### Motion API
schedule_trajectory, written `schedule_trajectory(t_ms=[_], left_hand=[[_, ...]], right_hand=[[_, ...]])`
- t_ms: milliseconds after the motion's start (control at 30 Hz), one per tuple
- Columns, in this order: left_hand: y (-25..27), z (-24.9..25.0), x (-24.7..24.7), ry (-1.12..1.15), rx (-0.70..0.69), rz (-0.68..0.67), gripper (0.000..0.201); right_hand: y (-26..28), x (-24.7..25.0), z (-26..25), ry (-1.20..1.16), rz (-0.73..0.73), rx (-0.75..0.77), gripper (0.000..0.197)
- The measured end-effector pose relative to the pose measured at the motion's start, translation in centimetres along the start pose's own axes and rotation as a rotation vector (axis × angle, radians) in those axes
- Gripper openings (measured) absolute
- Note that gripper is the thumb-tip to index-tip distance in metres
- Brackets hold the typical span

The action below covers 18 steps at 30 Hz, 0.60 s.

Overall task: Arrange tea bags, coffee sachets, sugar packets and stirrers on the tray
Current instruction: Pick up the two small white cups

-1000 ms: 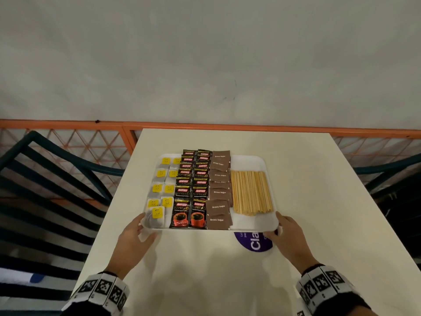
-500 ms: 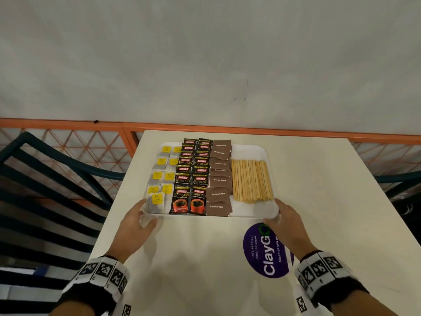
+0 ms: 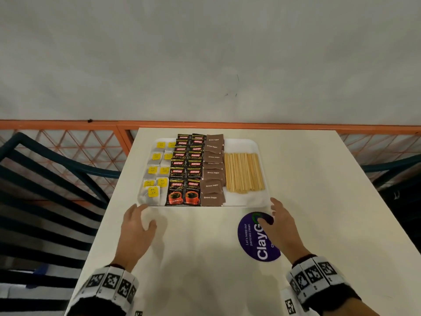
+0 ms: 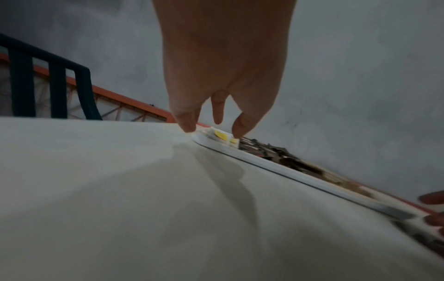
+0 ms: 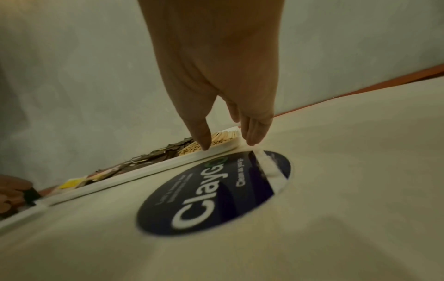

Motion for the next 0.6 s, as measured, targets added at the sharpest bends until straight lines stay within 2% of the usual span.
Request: schedule_trajectory(t_ms=[100,233,267,333,467,600], left_hand=[[4.1,2.8,-1.7,0.014,-0.155,-0.017,0.037],[10.3,6.4,-5.4,0.072,-0.356,-0.195,0.021],[12.0,7.4,-6.4,0.101,-0.395,-0.244,0.024],[15.7,9.6,-8.7,0.144,-0.455,-0.381,0.029],[22.3,13.8,-12.9,0.125,-0.606,-0.697,0.025],[26.3,19.1,-16.1,0.078,-0.764,-0.839,0.025]], right_hand=[[3.4,0.2,2.0,-0.003,0.008,0.009,0.051],[9.9,1.9,6.2,0.039,-0.019,0.052,0.02],[11.7,2.5,7.7,0.068,-0.03,0.054,0.016],[15.2,3.9,11.0,0.123,-0.037,0.044,0.012],[21.0,7.4,17.2,0.244,-0.027,-0.009,0.006],[25.2,11.9,22.1,0.271,0.084,-0.085,0.002]])
Point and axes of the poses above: each hand's wrist, its own y-axis away from the middle knuckle, its own x-axis out of the back of the hand, z = x × y, the point moved 4 cm from there along -y, towards the middle knuckle, and after that the axes turned 8 degrees about -x, right-handed, at the moved point
